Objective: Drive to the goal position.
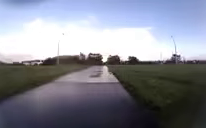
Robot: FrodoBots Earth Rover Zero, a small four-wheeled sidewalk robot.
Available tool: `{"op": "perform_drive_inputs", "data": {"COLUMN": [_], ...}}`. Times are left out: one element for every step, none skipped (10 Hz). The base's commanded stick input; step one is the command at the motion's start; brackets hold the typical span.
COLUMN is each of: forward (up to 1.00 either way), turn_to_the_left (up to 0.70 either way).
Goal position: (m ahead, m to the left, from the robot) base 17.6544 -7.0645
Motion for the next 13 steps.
{"op": "perform_drive_inputs", "data": {"forward": [0.45, 0.45, 0.45, 0.45, 0.45, 0.45, 0.45, 0.45, 0.45, 0.45, 0.45, 0.45, 0.45], "turn_to_the_left": [0.0, 0.0, 0.03, 0.09, 0.23, 0.27, 0.27, 0.27, 0.27, 0.27, 0.27, 0.15, 0.0]}}
